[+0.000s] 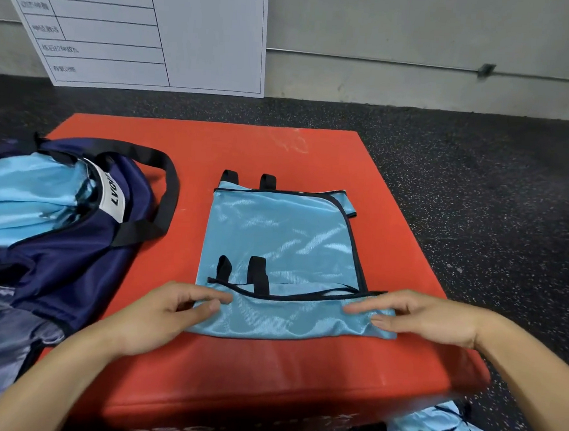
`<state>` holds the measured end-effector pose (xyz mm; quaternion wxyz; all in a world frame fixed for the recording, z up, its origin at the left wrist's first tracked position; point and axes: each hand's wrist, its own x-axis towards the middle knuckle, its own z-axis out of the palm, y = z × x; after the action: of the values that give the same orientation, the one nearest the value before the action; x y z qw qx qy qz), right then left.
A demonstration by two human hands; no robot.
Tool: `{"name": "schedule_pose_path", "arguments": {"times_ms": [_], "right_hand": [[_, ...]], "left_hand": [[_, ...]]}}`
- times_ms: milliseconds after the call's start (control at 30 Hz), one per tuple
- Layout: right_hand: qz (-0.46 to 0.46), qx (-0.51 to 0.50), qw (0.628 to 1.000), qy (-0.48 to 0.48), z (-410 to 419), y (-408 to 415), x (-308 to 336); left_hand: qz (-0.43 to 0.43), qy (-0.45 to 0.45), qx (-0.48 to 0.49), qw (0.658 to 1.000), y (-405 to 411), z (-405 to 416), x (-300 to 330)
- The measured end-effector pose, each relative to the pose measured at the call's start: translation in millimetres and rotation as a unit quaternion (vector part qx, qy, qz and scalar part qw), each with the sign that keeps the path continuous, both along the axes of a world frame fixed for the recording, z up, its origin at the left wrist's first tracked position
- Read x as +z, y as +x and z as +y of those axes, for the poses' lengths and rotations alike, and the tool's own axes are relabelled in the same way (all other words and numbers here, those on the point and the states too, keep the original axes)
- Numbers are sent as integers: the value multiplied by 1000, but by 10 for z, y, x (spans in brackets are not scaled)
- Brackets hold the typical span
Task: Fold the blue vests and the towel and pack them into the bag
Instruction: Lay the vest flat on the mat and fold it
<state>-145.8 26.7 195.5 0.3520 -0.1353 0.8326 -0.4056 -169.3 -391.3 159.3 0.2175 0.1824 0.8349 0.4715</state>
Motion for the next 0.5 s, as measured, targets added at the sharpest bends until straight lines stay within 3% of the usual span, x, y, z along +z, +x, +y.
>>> {"name": "schedule_pose_path", "arguments": {"times_ms": [100,233,500], "right_hand": [[56,-66,995,-44,-76,-50,-66],[125,-192,965,-125,-159,-140,-127],[25,-155,985,-75,-233,-214,-284]], "left_hand": [[37,14,54,998,-63,-35,-64],[54,104,158,981,-74,5,-149],[-50,119,137,982,32,100,-192]]}}
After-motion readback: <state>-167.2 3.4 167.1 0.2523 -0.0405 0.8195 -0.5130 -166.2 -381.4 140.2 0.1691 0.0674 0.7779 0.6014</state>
